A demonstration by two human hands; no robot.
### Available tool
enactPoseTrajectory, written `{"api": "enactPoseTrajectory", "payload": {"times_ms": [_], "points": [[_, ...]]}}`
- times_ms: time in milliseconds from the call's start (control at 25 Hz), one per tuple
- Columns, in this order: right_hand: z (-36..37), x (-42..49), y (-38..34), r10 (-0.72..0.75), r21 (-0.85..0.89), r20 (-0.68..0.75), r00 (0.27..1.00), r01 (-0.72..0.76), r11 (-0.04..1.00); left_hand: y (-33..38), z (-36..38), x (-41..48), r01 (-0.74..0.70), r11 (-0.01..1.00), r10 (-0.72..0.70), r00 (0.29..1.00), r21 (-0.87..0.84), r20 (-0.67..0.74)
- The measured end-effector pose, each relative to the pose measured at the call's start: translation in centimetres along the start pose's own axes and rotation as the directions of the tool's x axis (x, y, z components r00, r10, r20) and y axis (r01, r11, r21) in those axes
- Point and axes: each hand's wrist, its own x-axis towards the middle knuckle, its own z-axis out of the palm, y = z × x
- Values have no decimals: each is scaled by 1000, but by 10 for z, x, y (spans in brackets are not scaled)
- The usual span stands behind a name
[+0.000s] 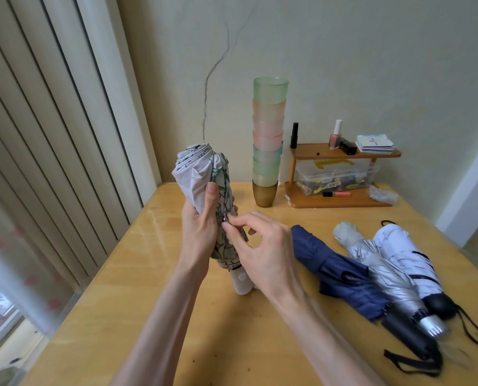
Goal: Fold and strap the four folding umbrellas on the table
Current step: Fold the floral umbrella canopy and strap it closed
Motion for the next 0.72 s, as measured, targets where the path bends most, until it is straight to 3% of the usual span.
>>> {"api": "enactPoseTrajectory", "payload": {"times_ms": [200, 520, 600, 720], "points": [[5, -5, -2, -229, -241, 29, 973, 229, 943, 2, 3, -1, -9, 999, 8, 1000, -46, -21], [11, -7, -8, -258, -418, 146, 955, 296, 859, 0, -1, -1, 5, 998, -5, 1000, -58, -7], [8, -3, -9, -218, -360, 121, 968, 247, 900, 1, -5, 0, 39, 997, -39, 999, -61, -2], [-3, 9, -10, 82, 56, 55, 995, -85, 995, 3, -9, -1, 125, 989, -123, 992, -74, 34]]}}
